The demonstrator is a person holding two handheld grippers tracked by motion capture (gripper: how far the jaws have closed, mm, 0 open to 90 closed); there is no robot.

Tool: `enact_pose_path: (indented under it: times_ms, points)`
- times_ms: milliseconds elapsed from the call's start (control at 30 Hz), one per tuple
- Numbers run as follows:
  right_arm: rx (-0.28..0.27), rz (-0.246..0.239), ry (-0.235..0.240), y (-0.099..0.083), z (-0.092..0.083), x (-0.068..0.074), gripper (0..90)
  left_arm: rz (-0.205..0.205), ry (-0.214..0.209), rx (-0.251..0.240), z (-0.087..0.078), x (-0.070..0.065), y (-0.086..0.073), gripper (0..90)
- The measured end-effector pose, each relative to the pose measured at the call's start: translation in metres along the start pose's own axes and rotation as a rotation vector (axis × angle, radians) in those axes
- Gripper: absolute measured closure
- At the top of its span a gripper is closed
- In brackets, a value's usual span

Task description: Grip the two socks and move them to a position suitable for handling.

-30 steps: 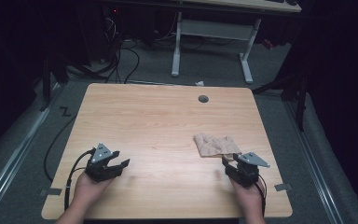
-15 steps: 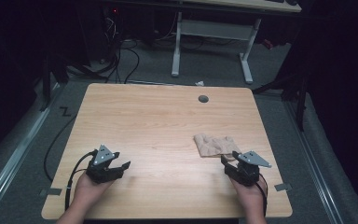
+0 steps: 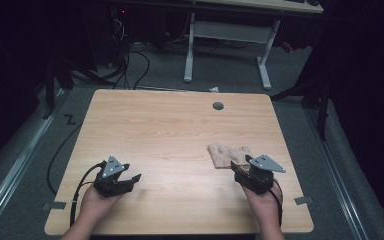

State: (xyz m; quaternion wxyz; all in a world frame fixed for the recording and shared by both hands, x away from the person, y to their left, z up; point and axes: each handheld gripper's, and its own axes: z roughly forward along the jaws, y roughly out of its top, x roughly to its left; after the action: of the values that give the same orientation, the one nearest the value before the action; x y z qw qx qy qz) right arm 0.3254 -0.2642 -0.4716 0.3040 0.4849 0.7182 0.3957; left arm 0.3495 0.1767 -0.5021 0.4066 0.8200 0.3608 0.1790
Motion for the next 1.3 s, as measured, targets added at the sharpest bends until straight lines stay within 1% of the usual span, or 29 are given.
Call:
enact_pose_path:
  times_ms: [67, 100, 200, 267, 367, 467, 500, 533, 600, 633, 733, 767, 800, 833, 867, 900, 1033, 1100, 1133, 1167, 1233, 1300]
  points:
    - [0.002, -0.003, 0.001, 0.003, 0.002, 0.002, 40.8, 0.001, -0.004, 0.001, 0.001, 0.000, 0.000, 41.3]
    - [0.004, -0.012, 0.006, 0.009, 0.006, 0.003, 41.5, 0.005, -0.008, 0.005, 0.002, 0.000, 0.000, 41.3]
    - [0.014, -0.012, 0.029, 0.018, 0.016, 0.005, 42.2, 0.005, -0.012, 0.012, 0.003, -0.001, 0.000, 41.3]
    - [0.020, -0.018, 0.035, 0.025, 0.022, 0.007, 42.3, 0.002, -0.015, 0.013, 0.003, -0.002, -0.001, 41.3]
    - [0.016, -0.025, 0.028, 0.031, 0.028, 0.009, 42.2, 0.002, -0.017, 0.013, 0.002, -0.002, -0.001, 41.4]
    - [0.019, -0.030, 0.000, 0.040, 0.037, 0.008, 42.8, -0.009, -0.025, 0.012, 0.002, -0.001, -0.001, 40.9]
    - [0.021, -0.012, 0.004, 0.038, 0.040, 0.006, 43.8, -0.010, -0.027, 0.013, 0.002, -0.001, -0.001, 40.7]
    - [0.021, -0.012, 0.004, 0.038, 0.040, 0.006, 43.8, -0.010, -0.027, 0.013, 0.002, -0.001, -0.001, 40.7]
    - [0.029, 0.022, 0.033, 0.034, 0.044, 0.003, 44.8, -0.018, -0.034, 0.017, 0.002, -0.001, -0.001, 40.7]
    - [0.053, 0.025, 0.031, 0.030, 0.048, 0.001, 46.3, -0.017, -0.037, 0.019, 0.002, -0.001, -0.001, 40.4]
    - [0.058, 0.032, 0.034, 0.027, 0.050, -0.002, 46.7, -0.015, -0.033, 0.018, 0.002, -0.001, -0.001, 39.2]
    - [0.072, 0.044, 0.033, 0.023, 0.053, -0.005, 46.8, -0.012, -0.031, 0.017, 0.002, -0.001, -0.001, 38.8]
    - [0.072, 0.044, 0.033, 0.023, 0.053, -0.005, 46.8, -0.010, -0.031, 0.016, 0.002, -0.001, -0.001, 38.8]
    - [0.088, 0.050, 0.032, 0.021, 0.055, -0.009, 47.2, -0.010, -0.033, 0.011, 0.002, -0.002, -0.001, 38.7]
    - [0.088, 0.050, 0.032, 0.021, 0.055, -0.009, 47.2, -0.010, -0.033, 0.011, 0.002, -0.002, -0.001, 38.5]
    - [0.094, 0.058, 0.041, 0.017, 0.057, -0.013, 49.9, -0.008, -0.033, 0.014, 0.002, -0.002, -0.001, 38.5]
    - [0.100, 0.061, 0.039, 0.013, 0.059, -0.017, 50.3, -0.012, -0.034, 0.014, 0.002, -0.001, -0.002, 38.4]
    - [0.120, 0.078, 0.044, 0.009, 0.064, -0.022, 49.5, -0.014, -0.035, 0.015, 0.002, -0.001, -0.002, 38.4]
    - [0.120, 0.078, 0.044, 0.009, 0.064, -0.022, 49.5, -0.014, -0.035, 0.012, 0.002, -0.001, -0.002, 38.4]
    - [0.144, 0.093, 0.049, 0.006, 0.068, -0.024, 49.5, -0.012, -0.033, 0.011, 0.001, -0.001, -0.002, 38.4]
    - [0.157, 0.098, 0.063, 0.003, 0.071, -0.026, 49.9, -0.013, -0.036, 0.012, 0.001, -0.001, -0.002, 38.4]
    - [0.177, 0.093, 0.053, 0.001, 0.075, -0.024, 50.3, -0.015, -0.042, 0.015, 0.002, -0.001, -0.002, 38.5]
